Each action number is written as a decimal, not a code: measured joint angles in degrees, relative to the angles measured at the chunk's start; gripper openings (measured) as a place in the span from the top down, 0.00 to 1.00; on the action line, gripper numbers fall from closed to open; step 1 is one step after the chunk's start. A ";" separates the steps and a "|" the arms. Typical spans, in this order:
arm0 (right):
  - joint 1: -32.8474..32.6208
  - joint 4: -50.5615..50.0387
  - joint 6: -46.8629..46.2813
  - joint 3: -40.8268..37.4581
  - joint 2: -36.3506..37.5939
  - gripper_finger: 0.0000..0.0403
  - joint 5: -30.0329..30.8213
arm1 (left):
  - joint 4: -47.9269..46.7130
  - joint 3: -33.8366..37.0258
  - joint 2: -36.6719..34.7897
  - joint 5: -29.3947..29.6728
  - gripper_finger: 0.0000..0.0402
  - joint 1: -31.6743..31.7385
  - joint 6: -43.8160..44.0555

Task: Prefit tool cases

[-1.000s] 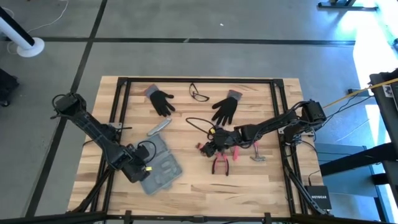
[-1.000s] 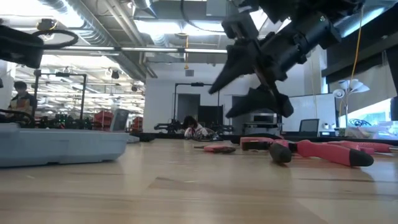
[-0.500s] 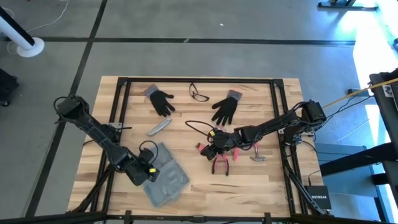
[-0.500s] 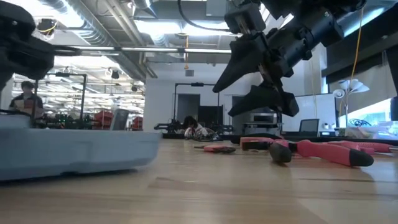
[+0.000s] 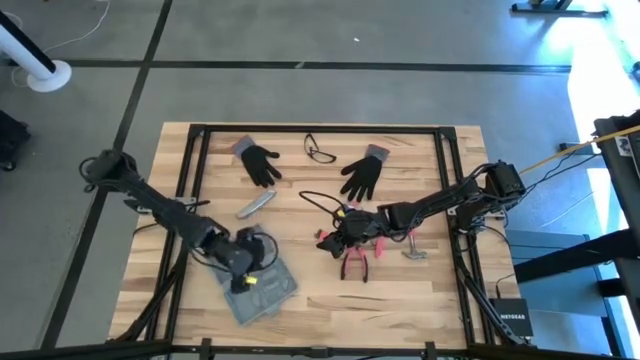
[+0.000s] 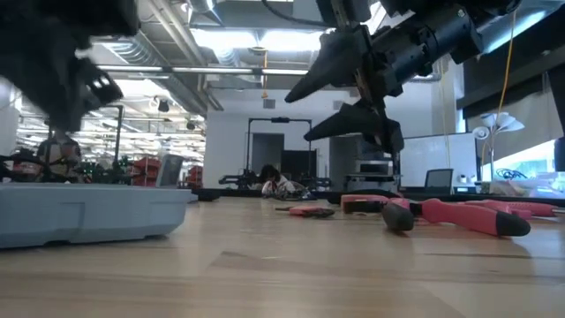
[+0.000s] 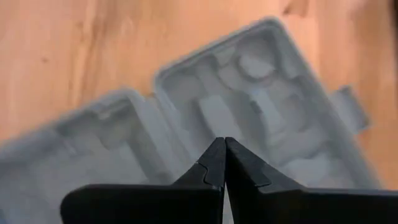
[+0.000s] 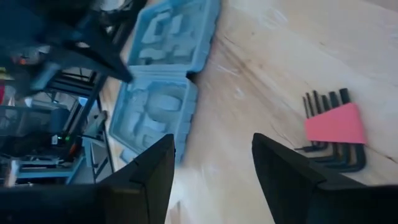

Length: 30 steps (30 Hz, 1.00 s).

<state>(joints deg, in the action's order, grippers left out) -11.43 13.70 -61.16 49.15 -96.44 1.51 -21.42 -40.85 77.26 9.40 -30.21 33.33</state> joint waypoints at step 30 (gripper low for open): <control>-12.79 -0.10 -17.40 0.00 0.28 0.49 24.39 | 9.52 -0.21 13.07 -6.48 1.00 15.01 -23.78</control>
<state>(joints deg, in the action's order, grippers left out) -24.23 13.61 -78.55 49.15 -96.16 25.90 -11.90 -41.06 90.32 2.92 -15.20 9.55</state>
